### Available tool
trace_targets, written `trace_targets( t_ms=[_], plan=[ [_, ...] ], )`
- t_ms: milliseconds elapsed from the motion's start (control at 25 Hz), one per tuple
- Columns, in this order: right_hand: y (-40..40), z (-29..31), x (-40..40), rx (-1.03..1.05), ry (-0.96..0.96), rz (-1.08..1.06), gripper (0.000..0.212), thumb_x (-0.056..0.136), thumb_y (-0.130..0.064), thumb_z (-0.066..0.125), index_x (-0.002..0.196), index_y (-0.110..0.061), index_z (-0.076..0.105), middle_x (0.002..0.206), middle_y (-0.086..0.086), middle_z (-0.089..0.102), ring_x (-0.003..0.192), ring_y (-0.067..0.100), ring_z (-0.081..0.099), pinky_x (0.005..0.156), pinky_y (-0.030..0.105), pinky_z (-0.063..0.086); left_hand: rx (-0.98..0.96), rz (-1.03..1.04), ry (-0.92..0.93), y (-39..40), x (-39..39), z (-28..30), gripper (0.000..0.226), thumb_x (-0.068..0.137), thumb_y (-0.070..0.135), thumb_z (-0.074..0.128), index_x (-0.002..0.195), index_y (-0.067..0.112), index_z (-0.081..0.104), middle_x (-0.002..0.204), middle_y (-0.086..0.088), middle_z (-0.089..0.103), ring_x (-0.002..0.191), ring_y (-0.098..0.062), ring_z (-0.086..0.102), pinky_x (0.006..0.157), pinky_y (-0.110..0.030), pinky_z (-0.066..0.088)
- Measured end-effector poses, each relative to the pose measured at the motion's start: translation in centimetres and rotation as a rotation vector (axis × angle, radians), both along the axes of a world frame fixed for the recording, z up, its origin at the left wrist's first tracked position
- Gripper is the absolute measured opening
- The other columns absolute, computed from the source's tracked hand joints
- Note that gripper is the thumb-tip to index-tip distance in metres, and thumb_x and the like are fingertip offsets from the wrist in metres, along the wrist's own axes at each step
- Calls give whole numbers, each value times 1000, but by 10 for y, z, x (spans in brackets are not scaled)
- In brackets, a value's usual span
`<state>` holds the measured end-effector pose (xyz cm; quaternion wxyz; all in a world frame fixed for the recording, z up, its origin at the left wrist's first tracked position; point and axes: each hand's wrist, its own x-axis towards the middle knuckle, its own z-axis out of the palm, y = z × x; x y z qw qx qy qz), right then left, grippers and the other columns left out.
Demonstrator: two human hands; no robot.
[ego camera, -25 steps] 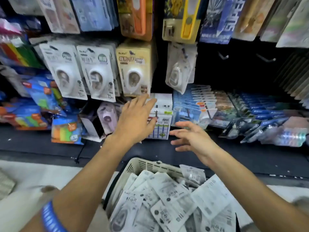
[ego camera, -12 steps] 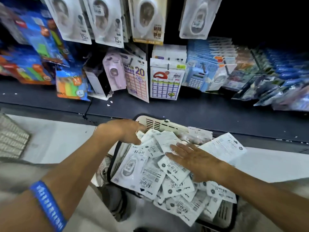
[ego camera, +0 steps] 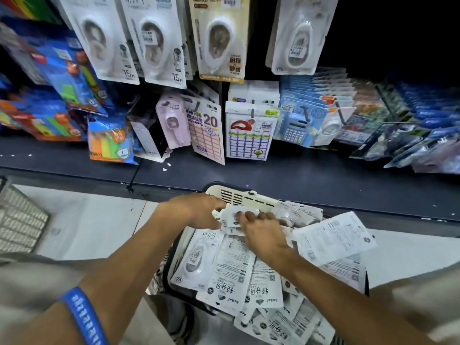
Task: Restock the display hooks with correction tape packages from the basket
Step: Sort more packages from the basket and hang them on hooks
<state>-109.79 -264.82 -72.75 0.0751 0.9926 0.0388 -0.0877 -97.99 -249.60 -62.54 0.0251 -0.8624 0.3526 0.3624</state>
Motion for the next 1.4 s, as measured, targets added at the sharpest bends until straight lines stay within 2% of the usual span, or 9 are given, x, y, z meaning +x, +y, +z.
trace_targets(
  t_ms=[80,240,440,600,680,880,1080,1240,1400],
  plan=[
    [13,0,11,-23,-65,30,41,61,-22,84,100,-19,72,71,0,73,58,24,70,60,30,54,9,13,6,1,0,-3,60,96,43,61,152,36,40,157,8,44,140,-20,44,107,-30,38],
    [14,-3,29,51,35,13,20,93,-13,54,112,-15,60,100,7,75,86,29,73,67,32,42,38,61,25,8,2,-8,60,97,45,60,152,37,38,157,4,43,140,-22,44,109,-36,40],
    [-30,46,50,398,-26,-314,7,85,-27,64,85,-22,68,83,4,73,78,27,68,65,29,43,-4,223,-59,15,12,-8,68,92,43,66,152,31,37,154,-1,47,139,-25,45,111,-38,41],
    [-81,111,47,1212,-73,-659,10,72,-11,84,76,-10,75,74,3,77,68,17,75,59,30,58,-452,761,192,9,14,-1,109,76,49,84,161,24,20,162,-1,37,145,-21,40,113,-38,41],
    [-96,143,41,1470,-54,-666,15,72,-2,86,79,-14,79,85,6,80,76,21,77,60,28,60,-734,902,425,-2,9,9,99,72,39,89,154,21,37,144,-1,60,123,-16,60,93,-29,52],
    [-108,194,31,1735,-53,-592,22,69,-8,87,89,-15,81,102,15,78,91,29,77,71,32,62,-1240,928,825,-33,-4,47,42,69,16,79,110,13,69,97,-6,80,82,-21,76,67,-31,60],
    [-116,206,21,2047,-125,-767,47,78,-27,80,122,-15,67,114,12,76,105,31,73,87,44,60,-1421,1097,796,-55,-19,80,55,56,13,85,109,10,71,100,-14,79,79,-27,78,59,-33,61],
    [-106,203,5,1992,95,-631,46,74,-6,80,120,-10,72,117,15,74,108,33,71,81,43,62,-1510,1303,873,-62,-21,87,70,59,25,86,126,10,68,114,-16,76,100,-34,74,73,-46,62],
    [-118,210,5,2072,-198,-747,46,71,-7,79,117,-2,71,109,17,76,92,31,76,71,38,63,-1473,1202,845,-67,-21,91,72,57,30,86,125,13,70,117,-11,76,109,-31,72,95,-50,56]
  ],
)
